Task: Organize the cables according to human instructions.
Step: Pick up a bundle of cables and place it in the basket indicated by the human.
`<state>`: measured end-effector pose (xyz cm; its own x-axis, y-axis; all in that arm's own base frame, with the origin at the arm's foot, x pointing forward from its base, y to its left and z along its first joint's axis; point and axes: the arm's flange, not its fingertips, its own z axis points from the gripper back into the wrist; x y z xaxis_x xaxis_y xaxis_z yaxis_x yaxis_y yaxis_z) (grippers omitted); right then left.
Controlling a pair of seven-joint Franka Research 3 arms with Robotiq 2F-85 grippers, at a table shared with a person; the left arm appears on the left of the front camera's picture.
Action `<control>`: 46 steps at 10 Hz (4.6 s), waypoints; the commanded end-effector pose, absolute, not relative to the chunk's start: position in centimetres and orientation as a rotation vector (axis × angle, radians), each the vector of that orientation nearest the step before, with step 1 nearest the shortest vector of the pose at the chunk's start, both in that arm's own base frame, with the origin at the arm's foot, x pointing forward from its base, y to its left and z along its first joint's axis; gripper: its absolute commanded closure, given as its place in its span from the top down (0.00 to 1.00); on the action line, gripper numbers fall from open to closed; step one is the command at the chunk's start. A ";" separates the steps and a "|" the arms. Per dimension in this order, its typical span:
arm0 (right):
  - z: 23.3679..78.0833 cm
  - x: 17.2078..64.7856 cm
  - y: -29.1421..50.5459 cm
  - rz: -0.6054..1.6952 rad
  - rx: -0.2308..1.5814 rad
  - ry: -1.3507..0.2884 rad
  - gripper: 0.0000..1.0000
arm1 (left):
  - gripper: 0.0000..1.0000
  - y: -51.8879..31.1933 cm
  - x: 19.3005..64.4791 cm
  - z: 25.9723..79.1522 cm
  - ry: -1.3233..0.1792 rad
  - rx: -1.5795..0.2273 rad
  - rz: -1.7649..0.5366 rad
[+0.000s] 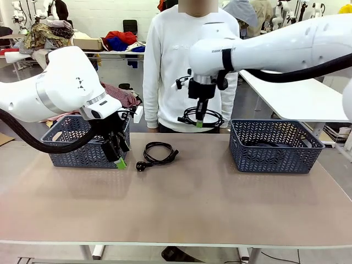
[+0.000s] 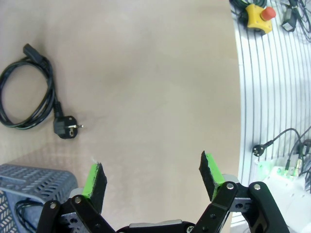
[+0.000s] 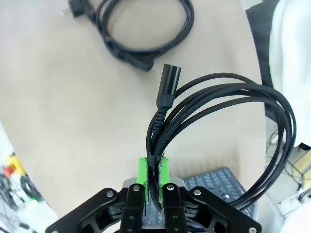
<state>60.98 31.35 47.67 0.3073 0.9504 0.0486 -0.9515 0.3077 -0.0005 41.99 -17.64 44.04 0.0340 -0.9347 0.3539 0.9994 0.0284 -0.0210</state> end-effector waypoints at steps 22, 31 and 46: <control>46.2 59.3 9.4 1.367 0.011 -0.054 0.11 | 1.00 -17.6 42.0 44.1 -0.273 -0.293 -1.518; 44.2 59.1 5.0 1.393 -0.010 -0.063 0.11 | 1.00 -17.6 42.0 44.1 -0.273 -0.293 -1.518; 45.4 60.6 5.8 1.366 0.021 -0.036 1.00 | 1.00 -17.6 42.0 44.1 -0.273 -0.293 -1.518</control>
<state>60.07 5.61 45.18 0.1948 0.9805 0.0247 -0.9808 0.1949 -0.0028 42.00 -17.65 44.05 0.0339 -0.9346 0.3540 0.9994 0.0284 -0.0208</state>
